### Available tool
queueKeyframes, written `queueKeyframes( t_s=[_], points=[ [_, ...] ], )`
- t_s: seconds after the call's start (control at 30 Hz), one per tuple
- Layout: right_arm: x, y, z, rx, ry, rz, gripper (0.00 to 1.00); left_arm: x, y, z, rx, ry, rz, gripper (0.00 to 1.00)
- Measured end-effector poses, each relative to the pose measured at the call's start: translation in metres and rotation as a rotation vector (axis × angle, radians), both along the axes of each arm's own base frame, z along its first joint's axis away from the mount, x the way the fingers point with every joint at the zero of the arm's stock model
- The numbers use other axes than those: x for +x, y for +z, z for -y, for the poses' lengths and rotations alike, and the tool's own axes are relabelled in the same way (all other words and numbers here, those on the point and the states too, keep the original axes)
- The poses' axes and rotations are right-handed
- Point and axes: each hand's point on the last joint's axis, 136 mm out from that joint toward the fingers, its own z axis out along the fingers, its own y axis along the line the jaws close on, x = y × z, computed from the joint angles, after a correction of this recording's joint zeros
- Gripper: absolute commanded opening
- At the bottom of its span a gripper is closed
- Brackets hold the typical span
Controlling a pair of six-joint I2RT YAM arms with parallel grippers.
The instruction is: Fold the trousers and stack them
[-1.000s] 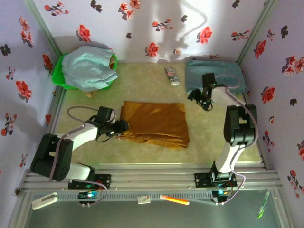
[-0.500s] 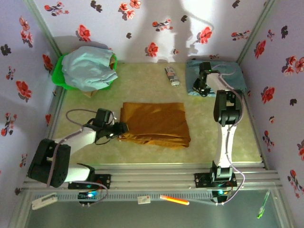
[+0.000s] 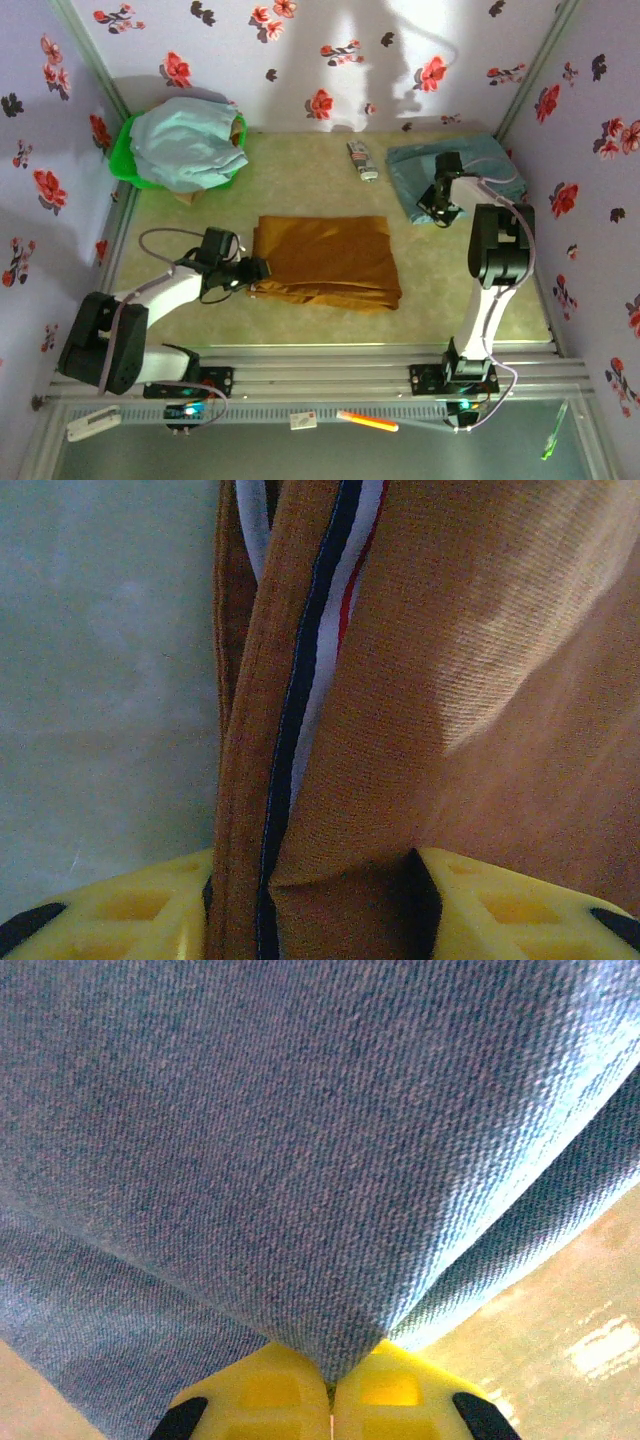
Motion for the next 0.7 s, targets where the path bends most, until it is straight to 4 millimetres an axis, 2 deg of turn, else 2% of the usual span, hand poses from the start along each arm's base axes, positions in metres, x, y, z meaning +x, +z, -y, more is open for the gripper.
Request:
queueKeyframes(
  t_s=[0.37, 0.57, 0.6, 0.67, 0.7],
  points=[
    [-0.009, 0.001, -0.048, -0.001, 0.066, 0.006, 0.00, 0.000, 0.001, -0.002, 0.004, -0.005, 0.006, 0.51],
    [-0.013, 0.000, -0.056, 0.013, 0.058, 0.027, 0.00, 0.000, 0.006, -0.002, 0.000, -0.003, 0.018, 0.51],
    [-0.016, 0.000, -0.056, 0.017, 0.054, 0.036, 0.02, 0.000, 0.007, -0.003, -0.001, -0.001, 0.022, 0.53],
    [-0.024, 0.000, -0.058, 0.025, 0.055, 0.040, 0.19, -0.001, 0.010, -0.004, -0.003, 0.002, 0.026, 0.58],
    [-0.029, 0.000, -0.060, 0.028, 0.060, 0.037, 0.28, -0.001, 0.010, -0.005, -0.004, 0.003, 0.027, 0.63]
  ],
)
